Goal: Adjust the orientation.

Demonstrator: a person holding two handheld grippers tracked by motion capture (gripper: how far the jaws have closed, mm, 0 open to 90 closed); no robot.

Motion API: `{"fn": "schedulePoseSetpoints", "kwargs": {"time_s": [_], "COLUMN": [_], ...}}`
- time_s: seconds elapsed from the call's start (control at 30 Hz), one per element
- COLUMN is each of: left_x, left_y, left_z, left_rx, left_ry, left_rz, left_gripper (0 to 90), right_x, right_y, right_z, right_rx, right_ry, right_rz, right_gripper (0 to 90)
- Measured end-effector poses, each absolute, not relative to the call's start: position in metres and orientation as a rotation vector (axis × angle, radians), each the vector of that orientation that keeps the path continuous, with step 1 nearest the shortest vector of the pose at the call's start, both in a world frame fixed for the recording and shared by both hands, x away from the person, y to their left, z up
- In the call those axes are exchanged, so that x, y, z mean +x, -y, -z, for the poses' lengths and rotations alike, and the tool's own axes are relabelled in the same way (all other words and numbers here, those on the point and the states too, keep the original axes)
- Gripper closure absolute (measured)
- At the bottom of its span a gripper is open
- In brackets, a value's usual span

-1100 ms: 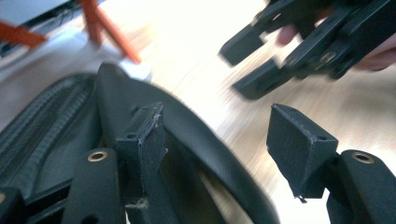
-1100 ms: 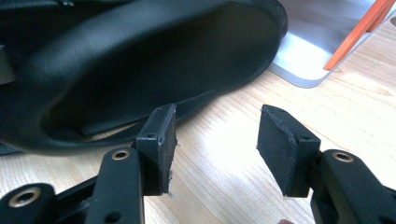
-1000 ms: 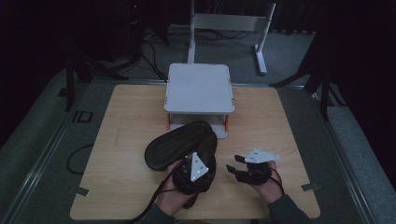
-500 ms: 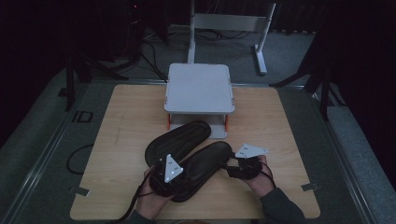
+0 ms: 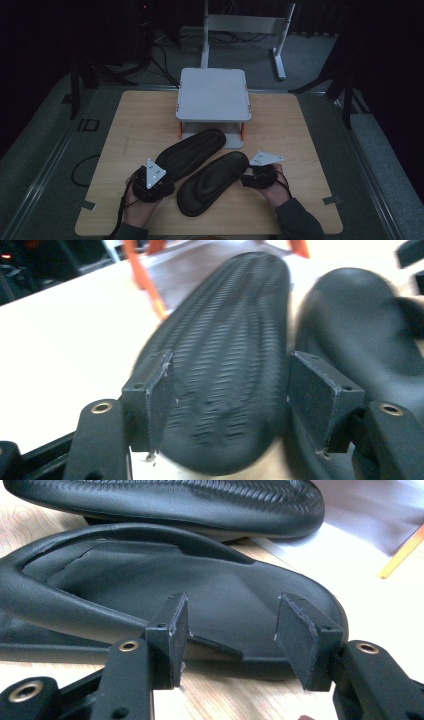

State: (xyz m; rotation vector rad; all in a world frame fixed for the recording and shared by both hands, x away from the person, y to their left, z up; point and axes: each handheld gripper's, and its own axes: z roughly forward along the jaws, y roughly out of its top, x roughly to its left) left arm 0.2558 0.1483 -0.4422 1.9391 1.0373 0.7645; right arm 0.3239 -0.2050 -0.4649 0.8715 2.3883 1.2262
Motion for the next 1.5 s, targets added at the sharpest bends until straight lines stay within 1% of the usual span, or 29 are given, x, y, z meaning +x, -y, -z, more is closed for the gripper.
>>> {"fn": "schedulePoseSetpoints", "kwargs": {"time_s": [0.2, 0.3, 0.33, 0.37, 0.4, 0.47, 0.67, 0.77, 0.9, 1.1, 1.5], "left_x": [0.261, 0.265, 0.265, 0.270, 0.272, 0.276, 0.290, 0.296, 0.305, 0.311, 0.310], "left_y": [-0.167, -0.173, -0.173, -0.179, -0.181, -0.186, -0.197, -0.198, -0.197, -0.190, -0.191], "left_z": [0.448, 0.449, 0.449, 0.450, 0.451, 0.452, 0.456, 0.459, 0.463, 0.470, 0.480], "left_rx": [1.902, 1.887, 1.887, 1.879, 1.872, 1.849, 1.810, 1.785, 1.758, 1.799, 1.771], "left_ry": [-1.102, -1.113, -1.113, -1.138, -1.152, -1.174, -1.207, -1.208, -1.207, -1.211, -1.169], "left_rz": [-0.763, -0.746, -0.746, -0.724, -0.713, -0.692, -0.584, -0.536, -0.436, -0.414, -0.245], "left_gripper": [32.8, 27.9, 27.8, 27.8, 25.5, 25.1, 17.9, 16.9, 16.9, 16.9, 16.9], "right_x": [0.324, 0.324, 0.324, 0.324, 0.324, 0.323, 0.324, 0.324, 0.323, 0.323, 0.322], "right_y": [0.208, 0.208, 0.208, 0.209, 0.209, 0.209, 0.210, 0.210, 0.210, 0.211, 0.211], "right_z": [0.467, 0.467, 0.467, 0.467, 0.467, 0.467, 0.468, 0.468, 0.468, 0.469, 0.469], "right_rx": [0.886, 0.889, 0.889, 0.888, 0.892, 0.892, 0.897, 0.897, 0.897, 0.902, 0.898], "right_ry": [-2.389, -2.387, -2.387, -2.386, -2.384, -2.384, -2.384, -2.384, -2.386, -2.386, -2.386], "right_rz": [-1.219, -1.218, -1.218, -1.218, -1.220, -1.217, -1.214, -1.214, -1.212, -1.209, -1.209], "right_gripper": [46.5, 46.4, 46.4, 46.4, 46.4, 46.4, 46.4, 46.4, 46.4, 46.3, 46.0]}}
